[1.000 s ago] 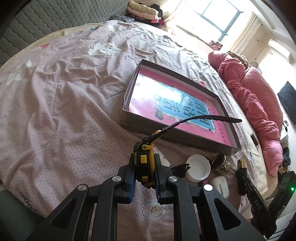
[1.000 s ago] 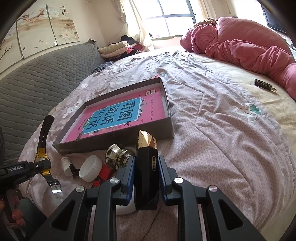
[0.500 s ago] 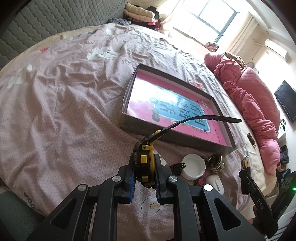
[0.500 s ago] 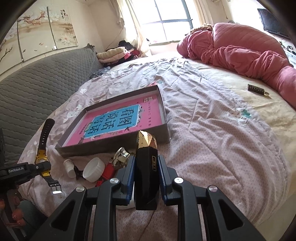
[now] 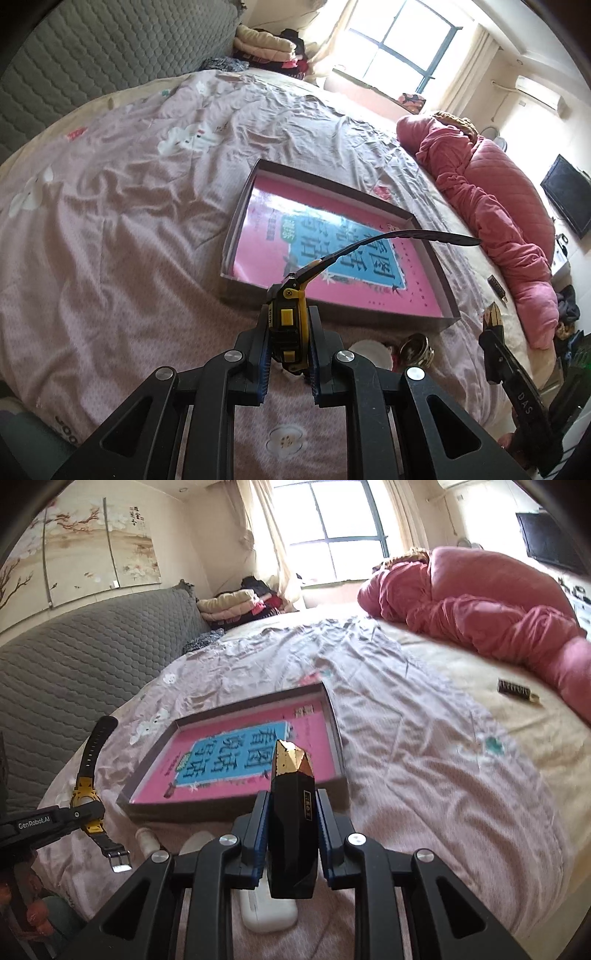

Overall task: Organize rigid objects
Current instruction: 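Lift the watch with the left tool while the right tool carries the lipstick over the box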

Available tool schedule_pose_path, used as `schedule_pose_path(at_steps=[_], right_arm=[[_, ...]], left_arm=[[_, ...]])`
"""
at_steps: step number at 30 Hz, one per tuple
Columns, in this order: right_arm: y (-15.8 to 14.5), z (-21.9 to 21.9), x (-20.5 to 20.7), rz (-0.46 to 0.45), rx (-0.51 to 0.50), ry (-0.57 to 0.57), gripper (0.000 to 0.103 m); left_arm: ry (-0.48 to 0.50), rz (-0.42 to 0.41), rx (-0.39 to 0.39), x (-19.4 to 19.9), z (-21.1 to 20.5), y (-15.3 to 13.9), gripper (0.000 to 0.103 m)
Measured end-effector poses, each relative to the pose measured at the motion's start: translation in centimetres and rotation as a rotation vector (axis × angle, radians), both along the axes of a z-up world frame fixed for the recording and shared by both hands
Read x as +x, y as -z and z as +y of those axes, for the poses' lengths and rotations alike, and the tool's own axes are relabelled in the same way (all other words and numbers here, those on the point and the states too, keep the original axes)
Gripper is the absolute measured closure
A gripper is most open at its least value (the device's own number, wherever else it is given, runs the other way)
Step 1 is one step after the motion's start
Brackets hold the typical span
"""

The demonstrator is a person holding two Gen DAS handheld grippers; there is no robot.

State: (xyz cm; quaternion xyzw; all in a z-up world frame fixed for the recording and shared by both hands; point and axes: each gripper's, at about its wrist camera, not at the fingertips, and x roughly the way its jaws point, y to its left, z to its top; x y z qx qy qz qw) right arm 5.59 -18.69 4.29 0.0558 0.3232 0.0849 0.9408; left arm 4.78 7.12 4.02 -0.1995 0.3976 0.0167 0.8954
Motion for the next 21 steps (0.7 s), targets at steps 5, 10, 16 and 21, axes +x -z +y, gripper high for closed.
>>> schedule_pose_path(at_steps=[5, 10, 16, 21], right_arm=[[0.0, 0.6, 1.4, -0.013, 0.007, 0.001, 0.079], [0.1, 0.9, 2.5, -0.041, -0.005, 0.008, 0.079], [0.8, 0.7, 3.7, -0.042, 0.019, 0.015, 0.079], [0.6, 1.1, 4.5, -0.080, 0.000, -0.021, 0.079]], left_arm=[[0.006, -0.016, 0.028, 1.3, -0.4, -0.6, 0.086], [0.001, -0.030, 0.049, 2.5, -0.4, -1.0, 0.086], [-0.017, -0.029, 0.065, 4.3, 0.1, -0.7, 0.086], [-0.027, -0.030, 0.087, 5.9, 0.3, -0.8, 0.086]])
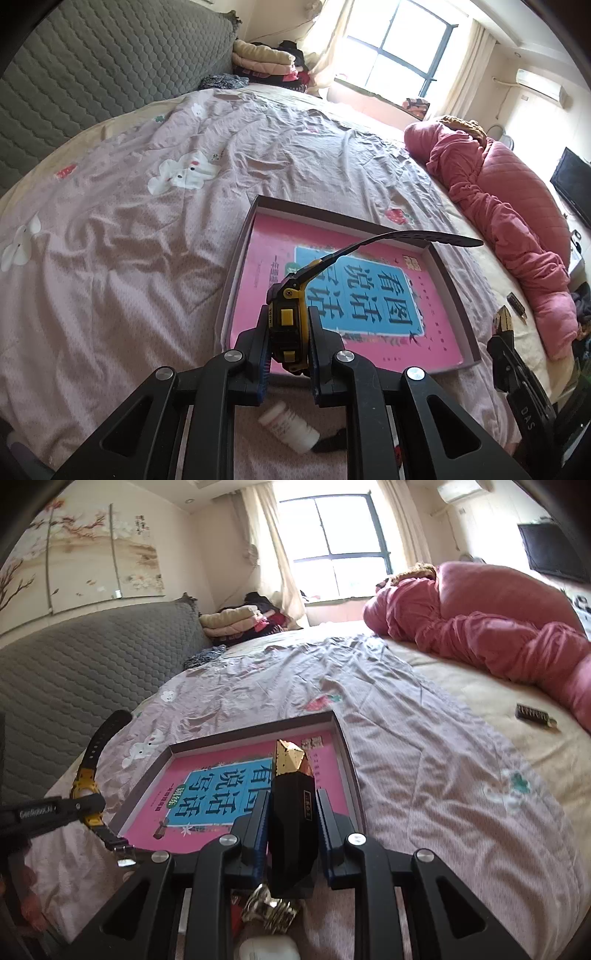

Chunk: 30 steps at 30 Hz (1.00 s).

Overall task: Organize rigid objects
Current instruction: 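Lift the watch with the left tool while the right tool carries the lipstick over the box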

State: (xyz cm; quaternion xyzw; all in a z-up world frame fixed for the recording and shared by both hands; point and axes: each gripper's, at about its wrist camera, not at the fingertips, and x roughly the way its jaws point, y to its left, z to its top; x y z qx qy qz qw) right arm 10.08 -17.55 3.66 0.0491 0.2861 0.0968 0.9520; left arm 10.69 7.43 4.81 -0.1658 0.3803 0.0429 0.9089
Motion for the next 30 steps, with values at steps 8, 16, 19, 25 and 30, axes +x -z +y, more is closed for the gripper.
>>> schedule_pose_path(at_steps=[8, 16, 19, 25, 30], right_arm=[[0.1, 0.4, 1.5, -0.020, -0.010, -0.023, 0.079], [-0.5, 0.7, 3.2, -0.062, -0.027, -0.033, 0.079], [-0.5, 0.8, 3.8, -0.063, -0.028, -0.045, 0.079], [1.0, 0.9, 5.2, -0.004, -0.052, -0.067, 0.079], [1.6, 1.1, 5.9, 0.027, -0.087, -0.065, 0.079]], left_arm=[[-0.010, 0.029, 0.028, 2.1, 0.3, 0.8, 0.086], [-0.043, 0.093, 0.047, 4.4, 1.2, 2.4, 0.086], [-0.055, 0.119, 0.062, 5.1, 1.2, 3.0, 0.086], [-0.056, 0.170, 0.093, 6.3, 0.6, 4.0, 0.086], [-0.052, 0.207, 0.103, 6.7, 0.2, 4.6, 0.086]])
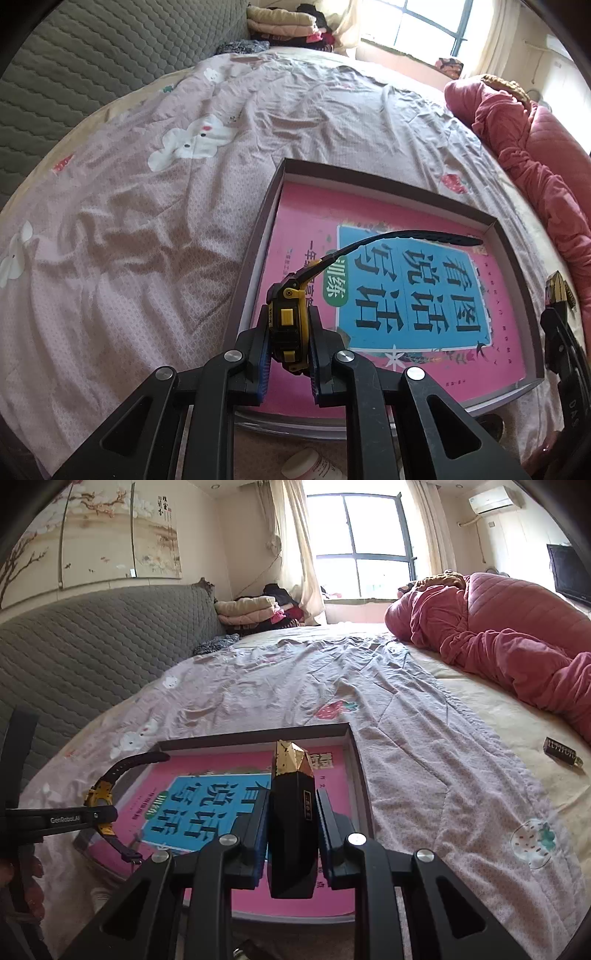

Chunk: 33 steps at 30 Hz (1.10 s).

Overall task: Organize rigid objects
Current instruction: 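Lift the watch with the left tool while the right tool carries the lipstick over the box, then lower the watch into the box with the left tool while the right tool lowers the lipstick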

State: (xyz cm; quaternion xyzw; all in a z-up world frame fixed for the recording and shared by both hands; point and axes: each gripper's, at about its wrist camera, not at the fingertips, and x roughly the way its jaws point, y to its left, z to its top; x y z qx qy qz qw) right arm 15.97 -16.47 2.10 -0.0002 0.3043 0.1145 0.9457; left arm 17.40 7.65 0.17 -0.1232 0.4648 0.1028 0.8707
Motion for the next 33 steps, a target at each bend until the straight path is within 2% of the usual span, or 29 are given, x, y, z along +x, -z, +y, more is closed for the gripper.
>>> schedule_pose_path(at_steps=[15, 27, 33], right_arm=[[2.7, 0.4, 1.9, 0.144, -0.129, 0.053, 0.079], [3.4, 0.4, 2.1, 0.179, -0.142, 0.065, 0.079], [3.9, 1.2, 2.0, 0.181, -0.199, 0.061, 0.079]], left_arm=[[0.017, 0.046, 0.007, 0.2, -0.3, 0.6, 0.086], [0.041, 0.064, 0.022, 0.0, -0.6, 0.6, 0.086], [0.036, 0.068, 0.028, -0.2, -0.5, 0.6, 0.086]])
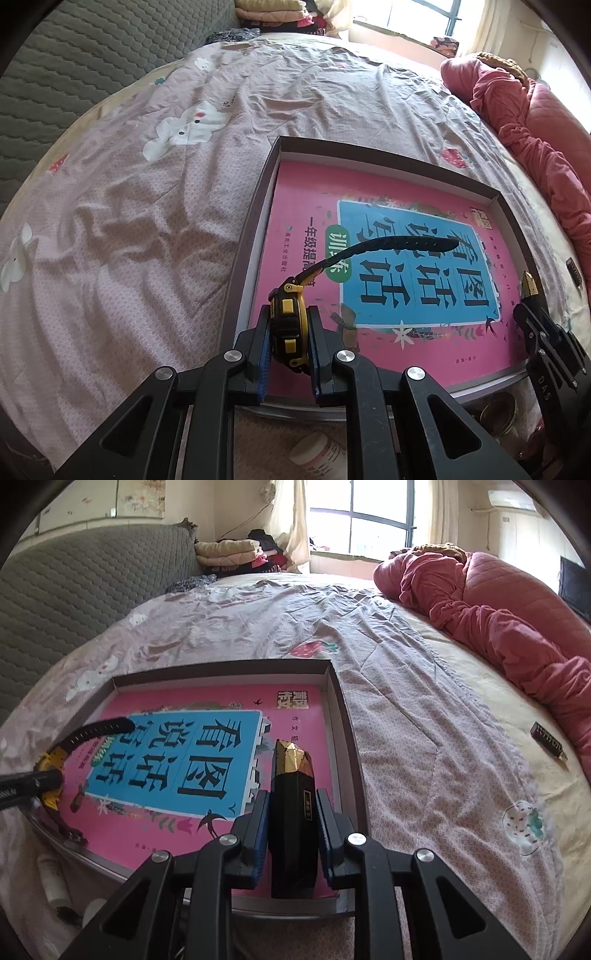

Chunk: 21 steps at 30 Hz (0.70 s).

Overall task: Organize rigid objects
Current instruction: 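Lower the watch into the box with the left tool while the right tool lowers the lipstick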

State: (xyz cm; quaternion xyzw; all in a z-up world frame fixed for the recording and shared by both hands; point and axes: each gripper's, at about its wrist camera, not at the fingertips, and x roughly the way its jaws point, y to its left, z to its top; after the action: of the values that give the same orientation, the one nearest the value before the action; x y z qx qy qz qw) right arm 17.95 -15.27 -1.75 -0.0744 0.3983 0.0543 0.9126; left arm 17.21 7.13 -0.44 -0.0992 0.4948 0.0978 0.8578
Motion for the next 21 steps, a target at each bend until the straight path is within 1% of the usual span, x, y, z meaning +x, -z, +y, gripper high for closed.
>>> schedule_pose_path(at_steps=[7, 17, 21], right_arm=[[0.37, 0.39, -0.12, 0.017, -0.024, -0.004, 0.079], [0.28, 0.03, -0.59, 0.011, 0.003, -0.021, 0.079], [0.10, -0.44, -0.83, 0.007, 0.046, -0.024, 0.079]], left_arm=[[-0.005, 0.003, 0.006, -0.49, 0.43, -0.03, 0.086], [0.001, -0.003, 0.006, -0.67, 0.63, 0.04, 0.086], [0.004, -0.008, 0.004, -0.80, 0.65, -0.11, 0.086]])
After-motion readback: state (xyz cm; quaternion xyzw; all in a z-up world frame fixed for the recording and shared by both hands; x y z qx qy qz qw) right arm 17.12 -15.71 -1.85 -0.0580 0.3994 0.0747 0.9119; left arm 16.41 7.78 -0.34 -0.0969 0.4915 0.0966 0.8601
